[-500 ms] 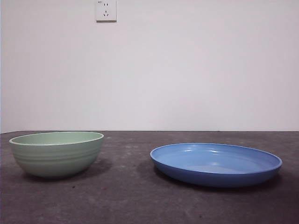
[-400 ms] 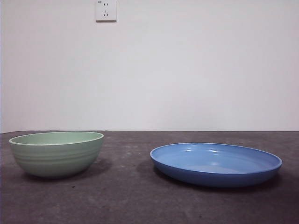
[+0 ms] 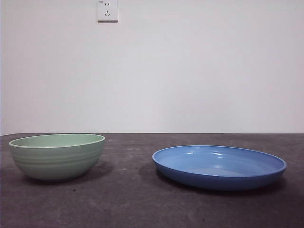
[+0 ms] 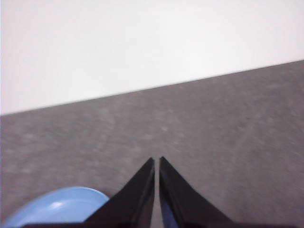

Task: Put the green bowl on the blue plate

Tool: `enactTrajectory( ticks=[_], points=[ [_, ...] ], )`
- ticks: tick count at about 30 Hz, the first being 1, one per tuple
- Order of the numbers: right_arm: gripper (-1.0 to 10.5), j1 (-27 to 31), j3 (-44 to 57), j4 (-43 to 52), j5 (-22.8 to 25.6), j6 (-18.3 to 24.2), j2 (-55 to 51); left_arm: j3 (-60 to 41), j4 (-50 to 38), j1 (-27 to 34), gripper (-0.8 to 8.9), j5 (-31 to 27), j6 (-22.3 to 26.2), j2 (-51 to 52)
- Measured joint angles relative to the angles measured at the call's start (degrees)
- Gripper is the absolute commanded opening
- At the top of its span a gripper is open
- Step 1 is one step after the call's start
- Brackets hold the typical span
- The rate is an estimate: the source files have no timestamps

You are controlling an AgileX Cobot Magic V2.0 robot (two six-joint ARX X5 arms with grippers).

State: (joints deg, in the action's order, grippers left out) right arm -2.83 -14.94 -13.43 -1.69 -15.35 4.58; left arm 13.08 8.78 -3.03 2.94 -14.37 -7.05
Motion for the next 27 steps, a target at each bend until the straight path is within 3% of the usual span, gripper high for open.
enactTrajectory(
  ticks=[7,10,20,27],
  points=[
    [0.1,0.0,-13.0,-4.3,-8.5,-1.4,10.2,15.2,3.8,0.0,0.15,0.6,-1.4,-12.4],
    [0.1,0.0,-18.1,-6.8,-13.0,-1.5,15.0,22.1,6.6,0.0,0.15,3.7,-1.5,-17.9],
    [0.1,-1.4,-35.5,-20.0,-32.1,-1.0,34.3,42.2,19.8,-0.7,0.19,24.1,-1.4,-36.8],
    [0.1,-8.8,-39.7,-24.7,-34.3,2.5,41.7,48.9,30.4,-5.5,0.19,30.2,2.1,-44.2]
  ],
)
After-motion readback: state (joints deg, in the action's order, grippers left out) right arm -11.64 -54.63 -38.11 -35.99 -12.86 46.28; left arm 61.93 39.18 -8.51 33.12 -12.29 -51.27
